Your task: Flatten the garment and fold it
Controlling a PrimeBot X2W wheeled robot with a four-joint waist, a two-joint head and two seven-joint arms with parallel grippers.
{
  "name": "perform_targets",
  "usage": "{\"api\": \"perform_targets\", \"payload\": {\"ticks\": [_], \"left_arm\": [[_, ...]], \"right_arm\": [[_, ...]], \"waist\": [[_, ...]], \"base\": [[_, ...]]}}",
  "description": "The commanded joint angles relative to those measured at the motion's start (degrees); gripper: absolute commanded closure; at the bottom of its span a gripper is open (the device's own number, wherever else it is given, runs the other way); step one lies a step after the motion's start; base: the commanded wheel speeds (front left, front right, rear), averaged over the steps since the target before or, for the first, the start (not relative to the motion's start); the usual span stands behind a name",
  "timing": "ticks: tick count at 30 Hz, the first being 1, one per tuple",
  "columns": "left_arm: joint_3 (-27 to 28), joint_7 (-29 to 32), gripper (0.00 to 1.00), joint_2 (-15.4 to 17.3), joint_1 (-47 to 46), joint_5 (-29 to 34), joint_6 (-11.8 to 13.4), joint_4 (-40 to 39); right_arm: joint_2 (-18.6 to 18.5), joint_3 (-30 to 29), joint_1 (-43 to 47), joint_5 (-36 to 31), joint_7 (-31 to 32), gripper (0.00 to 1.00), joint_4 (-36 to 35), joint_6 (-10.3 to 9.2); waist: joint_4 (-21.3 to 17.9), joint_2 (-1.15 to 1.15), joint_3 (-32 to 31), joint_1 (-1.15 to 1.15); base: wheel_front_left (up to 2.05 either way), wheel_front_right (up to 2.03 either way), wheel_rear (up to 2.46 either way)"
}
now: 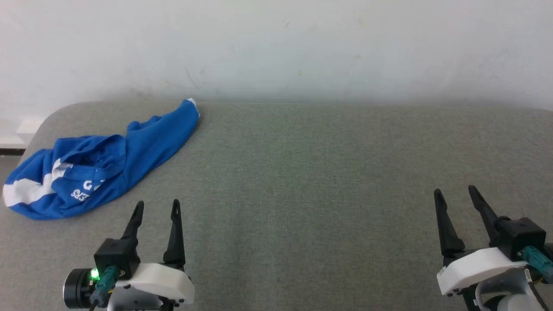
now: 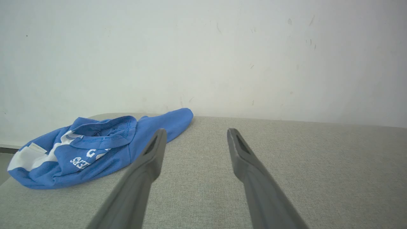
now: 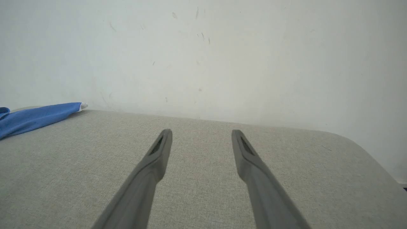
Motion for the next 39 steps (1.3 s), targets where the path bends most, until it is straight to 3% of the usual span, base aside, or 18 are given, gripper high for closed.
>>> {"api": "perform_targets", "payload": {"ticks": [1, 39], "left_arm": [[0.3, -0.6, 0.00, 0.0, 0.6, -0.8, -0.1, 0.0], [0.8, -5.2, 0.00, -0.1, 1.7, -6.3, 0.7, 1.9]], "right_arm": [[0.1, -0.1, 0.0, 0.4, -0.6, 0.00, 0.3, -0.03], [0.1, 3.3, -1.5, 0.1, -5.2, 0.00, 3.2, -0.05]], "waist": [[1.3, 0.00, 0.2, 0.00], [18.4, 0.00, 1.8, 0.00]], "base": [[0.00, 0.00, 0.00], [0.00, 0.00, 0.00]]}}
